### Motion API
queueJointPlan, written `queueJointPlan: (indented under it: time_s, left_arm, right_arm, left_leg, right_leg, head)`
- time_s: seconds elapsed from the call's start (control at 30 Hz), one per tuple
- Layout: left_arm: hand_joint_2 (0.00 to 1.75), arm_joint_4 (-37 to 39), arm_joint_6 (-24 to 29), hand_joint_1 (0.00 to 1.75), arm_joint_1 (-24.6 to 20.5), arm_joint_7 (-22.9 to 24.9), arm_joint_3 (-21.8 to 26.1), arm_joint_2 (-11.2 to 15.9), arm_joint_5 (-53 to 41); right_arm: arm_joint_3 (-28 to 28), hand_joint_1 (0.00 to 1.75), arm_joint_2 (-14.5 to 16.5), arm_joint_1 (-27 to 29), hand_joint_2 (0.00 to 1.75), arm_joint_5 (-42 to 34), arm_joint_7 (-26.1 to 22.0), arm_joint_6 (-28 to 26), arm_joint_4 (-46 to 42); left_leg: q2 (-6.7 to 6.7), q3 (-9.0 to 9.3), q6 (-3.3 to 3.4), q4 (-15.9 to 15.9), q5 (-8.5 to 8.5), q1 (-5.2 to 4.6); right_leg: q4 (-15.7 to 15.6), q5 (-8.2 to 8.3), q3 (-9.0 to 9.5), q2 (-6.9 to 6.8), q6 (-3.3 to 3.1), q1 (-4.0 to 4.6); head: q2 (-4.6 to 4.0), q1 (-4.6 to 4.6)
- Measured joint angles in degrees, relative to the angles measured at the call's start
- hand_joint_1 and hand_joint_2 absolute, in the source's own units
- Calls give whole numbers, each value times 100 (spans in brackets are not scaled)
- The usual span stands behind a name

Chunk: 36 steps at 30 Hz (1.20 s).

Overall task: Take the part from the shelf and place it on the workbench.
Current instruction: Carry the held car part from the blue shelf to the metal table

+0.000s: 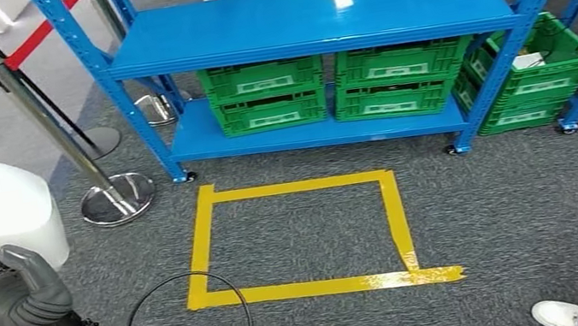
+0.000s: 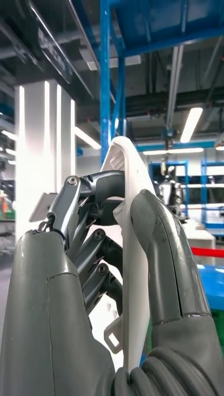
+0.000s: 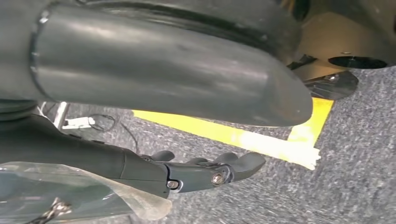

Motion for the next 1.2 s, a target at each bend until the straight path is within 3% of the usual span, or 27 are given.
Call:
queueJointPlan:
  time_s: [0.07, 0.1, 0.13, 0.17, 0.2, 0.27, 0.3, 0.33, 0.4, 0.43, 0.5, 0.57, 0.6, 0.63, 0.67, 0.7, 0.77, 0.83, 0.87, 0.93, 0.97, 1.0, 1.07, 1.13, 1.17, 1.2]
  left_arm:
    - [175, 3, 1, 175, -6, -19, 27, 1, -13]
    - [175, 5, 1, 175, -4, -22, 34, 1, -17]
    - [175, 7, 1, 175, -2, -23, 38, 2, -19]
    - [175, 8, 1, 175, 0, -26, 39, 2, -21]
    - [175, 8, 1, 175, 0, -33, 40, 3, -22]
    - [175, 8, 1, 175, -13, -56, 40, 2, -26]
    - [175, 9, 1, 175, -28, -72, 39, 1, -28]
    - [175, 9, 1, 175, -42, -87, 39, 1, -31]
    - [175, 10, 1, 175, -55, -114, 44, 1, -34]
    - [175, 9, 1, 175, -52, -124, 47, 0, -35]
    - [175, 9, 0, 175, -59, -137, 51, -6, -36]
    - [175, 14, -1, 175, -66, -141, 52, -13, -35]
    - [175, 19, 0, 175, -64, -142, 51, -15, -34]
    - [175, 26, 0, 175, -60, -143, 52, -15, -34]
    - [175, 32, 1, 175, -57, -144, 53, -15, -33]
    - [175, 36, 1, 175, -55, -146, 53, -15, -33]
    - [175, 40, -1, 175, -55, -154, 54, -15, -32]
    - [175, 42, -1, 175, -64, -163, 51, -16, -33]
    - [175, 43, -1, 175, -65, -167, 50, -16, -33]
    - [175, 45, -1, 175, -56, -178, 49, -16, -37]
    - [175, 45, 0, 175, -55, -186, 49, -15, -42]
    - [175, 45, 1, 175, -61, -197, 48, -14, -50]
    - [175, 49, 1, 175, -71, -217, 45, -14, -65]
    - [175, 55, 1, 175, -66, -224, 44, -13, -69]
    - [175, 57, 1, 175, -64, -226, 44, -12, -72]
    - [175, 58, 1, 175, -63, -227, 45, -11, -75]
  right_arm:
    - [-5, 0, -4, 8, 0, 5, 2, 2, 0]
    - [-9, 0, -8, 12, 0, 7, 4, 2, 0]
    - [-16, 0, -12, 14, 0, 7, 6, 2, 0]
    - [-26, 0, -15, 11, 0, 7, 8, 3, 0]
    - [-36, 0, -17, 6, 0, 7, 8, 6, 0]
    - [-52, 0, -19, -6, 0, 6, 6, 19, 0]
    - [-56, 0, -20, -10, 0, 5, 4, 25, 0]
    - [-58, 0, -21, -11, 0, 5, 3, 31, 0]
    - [-63, 0, -26, -14, 0, 5, -1, 39, 0]
    - [-65, 0, -31, -20, 0, 5, -3, 42, 0]
    - [-72, 0, -39, -33, 0, 6, -9, 44, 0]
    - [-82, 0, -49, -27, 0, 7, -9, 46, 0]
    - [-87, 0, -56, -16, 0, 7, -8, 48, 0]
    - [-91, 0, -64, -3, 0, 7, -5, 49, 0]
    - [-94, 0, -72, 7, 0, 7, -2, 50, 0]
    - [-96, 0, -79, 9, 0, 7, 0, 50, 0]
    - [-98, 0, -89, 6, 0, 7, 2, 50, 0]
    - [-98, 0, -93, 2, 0, 9, 3, 50, 0]
    - [-99, 0, -95, 2, 0, 9, 6, 51, 0]
    - [-102, 0, -95, 1, 0, 7, 13, 55, 0]
    - [-104, 0, -96, 0, 0, 7, 14, 58, 0]
    - [-105, 0, -96, 0, 0, 8, 12, 62, 0]
    - [-106, 0, -98, 7, 0, 12, 10, 71, 0]
    - [-106, 0, -102, 16, 0, 17, 12, 74, 0]
    - [-106, 0, -104, 14, 0, 19, 12, 73, 0]
    - [-106, 0, -107, 6, 0, 22, 10, 73, 0]
  left_leg:
    - [144, -308, -52, 786, -426, 8]
    - [169, -419, -67, 1108, -559, 13]
    - [183, -441, -73, 1250, -590, 16]
    - [200, -342, -69, 1140, -504, 17]
    - [244, -142, -53, 821, -337, 15]
    - [497, 324, 9, -17, -34, -24]
    - [611, 457, 46, -290, 32, -51]
    - [679, 508, 80, -430, 43, -77]
    - [589, 470, 147, -466, 55, -93]
    - [528, 458, 183, -487, 79, -85]
    - [415, 443, 258, -528, 131, -57]
    - [298, 406, 302, -531, 163, -50]
    - [229, 389, 311, -527, 173, -54]
    - [155, 379, 315, -520, 180, -57]
    - [77, 374, 315, -511, 184, -59]
    - [-2, 373, 311, -500, 186, -59]
    - [-147, 359, 285, -469, 188, -62]
    - [-278, 301, 228, -428, 202, -59]
    - [-342, 267, 189, -417, 221, -53]
    - [-433, 214, 117, -395, 238, -38]
    - [-370, 174, 85, -319, 185, -42]
    - [-243, 90, 54, -133, 64, -47]
    - [65, -212, -8, 558, -311, -34]
    - [175, -468, -50, 1171, -530, -2]
    - [193, -463, -57, 1196, -483, 9]
    - [218, -343, -53, 987, -335, 15]
  right_leg:
    - [4, 17, -42, -143, -24, 12]
    - [7, 22, -61, -219, -29, 17]
    - [12, 25, -76, -294, -31, 22]
    - [17, 26, -82, -367, -31, 26]
    - [20, 25, -81, -433, -29, 31]
    - [30, 16, -71, -548, -14, 54]
    - [36, 15, -75, -600, 7, 70]
    - [42, 14, -81, -656, 31, 84]
    - [44, 16, -86, -778, 93, 90]
    - [66, -16, -97, -760, 126, 83]
    - [363, -243, -238, -510, 186, 64]
    - [1104, -623, -588, -220, 212, 53]
    - [1467, -752, -760, -166, 216, 51]
    - [1672, -776, -861, -141, 215, 52]
    - [1655, -684, -858, -126, 208, 52]
    - [1394, -489, -740, -92, 195, 48]
    - [603, -112, -378, 151, 167, 23]
    - [144, -6, -158, 368, 152, 0]
    - [112, -27, -133, 377, 144, 2]
    - [85, -3, -107, 242, 101, -1]
    - [72, 12, -100, 164, 72, -10]
    - [56, 22, -95, 77, 46, -21]
    - [51, 19, -94, -96, 15, -17]
    - [54, 10, -98, -279, 4, -8]
    - [54, 5, -97, -365, 5, -6]
    - [55, -1, -90, -442, 9, -4]
  head:
    - [0, -28]
    - [0, -27]
    - [0, -28]
    - [0, -28]
    - [0, -28]
    - [0, -28]
    - [1, -25]
    - [1, -23]
    - [1, -19]
    - [0, -16]
    - [0, 8]
    - [0, 31]
    - [0, 33]
    - [0, 32]
    - [0, 32]
    - [0, 33]
    - [0, 32]
    - [1, 27]
    - [1, 24]
    - [0, 22]
    - [0, 2]
    - [0, -21]
    - [0, -64]
    - [0, -66]
    - [0, -67]
    - [0, -68]
